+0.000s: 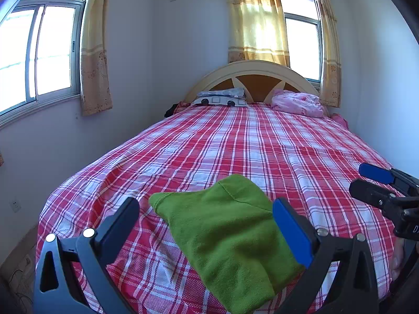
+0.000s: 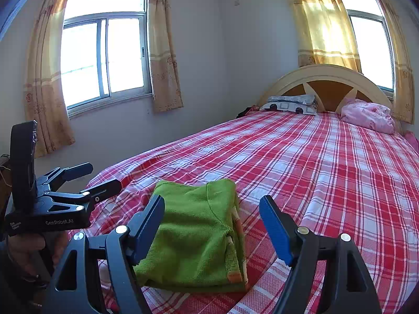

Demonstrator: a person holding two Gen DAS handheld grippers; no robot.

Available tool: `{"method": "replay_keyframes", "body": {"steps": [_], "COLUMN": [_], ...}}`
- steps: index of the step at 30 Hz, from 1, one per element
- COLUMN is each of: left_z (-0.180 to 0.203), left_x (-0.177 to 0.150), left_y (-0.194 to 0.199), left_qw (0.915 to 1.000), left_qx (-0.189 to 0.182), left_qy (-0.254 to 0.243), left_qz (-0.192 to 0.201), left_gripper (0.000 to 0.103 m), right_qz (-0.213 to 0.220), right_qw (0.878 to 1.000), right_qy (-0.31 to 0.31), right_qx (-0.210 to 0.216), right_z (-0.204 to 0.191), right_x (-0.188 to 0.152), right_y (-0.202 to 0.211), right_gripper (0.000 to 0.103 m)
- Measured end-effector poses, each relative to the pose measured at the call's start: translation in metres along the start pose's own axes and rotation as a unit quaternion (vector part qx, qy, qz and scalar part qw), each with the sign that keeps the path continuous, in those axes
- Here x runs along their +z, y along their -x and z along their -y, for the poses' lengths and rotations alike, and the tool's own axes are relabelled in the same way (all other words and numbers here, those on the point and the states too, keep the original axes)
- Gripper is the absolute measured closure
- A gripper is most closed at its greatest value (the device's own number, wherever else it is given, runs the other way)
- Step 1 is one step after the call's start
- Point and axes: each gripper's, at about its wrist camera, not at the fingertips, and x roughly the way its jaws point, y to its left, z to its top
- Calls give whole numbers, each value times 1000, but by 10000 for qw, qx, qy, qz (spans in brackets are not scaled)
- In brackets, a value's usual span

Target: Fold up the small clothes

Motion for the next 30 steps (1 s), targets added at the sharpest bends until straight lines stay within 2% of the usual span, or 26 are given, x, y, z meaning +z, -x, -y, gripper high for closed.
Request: {"method": "replay_keyframes", "body": {"steps": [11,24,30], "left_z": [0,6,7], "left_x": [-2,-2,-1], "left_y": [-1,0,4], "left_qw": [10000,9998,9996], "left_qx": [-20,-63,38], "left_qy": [-6,-191,-252], "left_qz": [-21,-6,116], "left_gripper": [0,0,0], "right_qz": [-43,115,122], "right_qw": [10000,9999,9999], "right_qy": [4,1,7], "right_qx": [40,30,34], "right_z": [-3,-4,-4], "right_x": [-3,-3,-2], "right_y": [-1,6,8], "right_gripper": [27,27,27]}}
